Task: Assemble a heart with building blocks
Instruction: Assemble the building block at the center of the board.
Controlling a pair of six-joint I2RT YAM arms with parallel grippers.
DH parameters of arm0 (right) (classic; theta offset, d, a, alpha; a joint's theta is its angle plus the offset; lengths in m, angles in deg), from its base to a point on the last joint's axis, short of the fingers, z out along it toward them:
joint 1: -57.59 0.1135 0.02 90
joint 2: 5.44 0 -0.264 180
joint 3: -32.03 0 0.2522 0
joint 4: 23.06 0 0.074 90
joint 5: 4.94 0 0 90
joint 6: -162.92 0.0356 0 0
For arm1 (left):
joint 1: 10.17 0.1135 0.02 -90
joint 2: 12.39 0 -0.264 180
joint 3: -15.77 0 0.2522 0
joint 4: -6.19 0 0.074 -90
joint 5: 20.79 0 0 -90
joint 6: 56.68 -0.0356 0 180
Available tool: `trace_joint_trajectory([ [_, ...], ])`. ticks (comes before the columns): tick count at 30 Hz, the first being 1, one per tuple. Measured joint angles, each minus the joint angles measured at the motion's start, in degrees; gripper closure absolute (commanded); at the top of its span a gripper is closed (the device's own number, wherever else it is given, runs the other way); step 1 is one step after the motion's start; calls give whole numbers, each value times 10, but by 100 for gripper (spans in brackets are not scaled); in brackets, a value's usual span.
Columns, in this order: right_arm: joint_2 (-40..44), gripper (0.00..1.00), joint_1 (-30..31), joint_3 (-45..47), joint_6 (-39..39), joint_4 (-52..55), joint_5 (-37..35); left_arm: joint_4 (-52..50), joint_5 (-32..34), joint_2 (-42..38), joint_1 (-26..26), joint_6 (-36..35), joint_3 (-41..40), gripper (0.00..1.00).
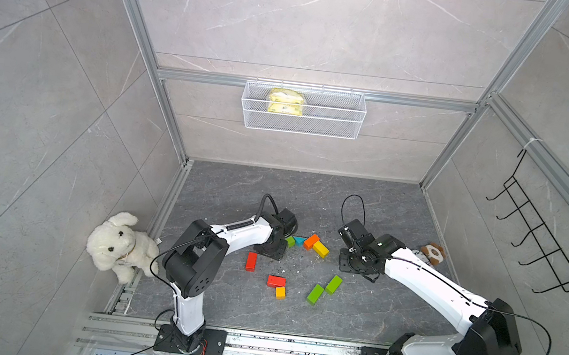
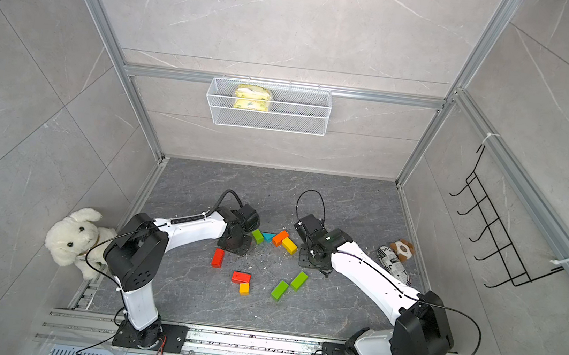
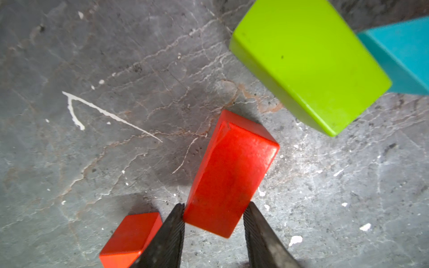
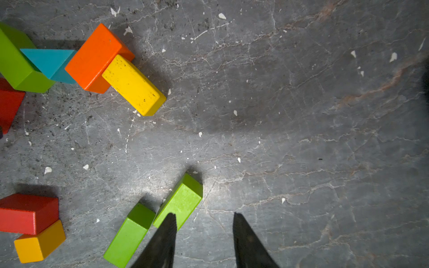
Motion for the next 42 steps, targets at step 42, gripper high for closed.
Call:
trace_joint_trajectory([
  [42,4,56,0,9,0,0,-1,8,-11,13,9,60,4,53],
])
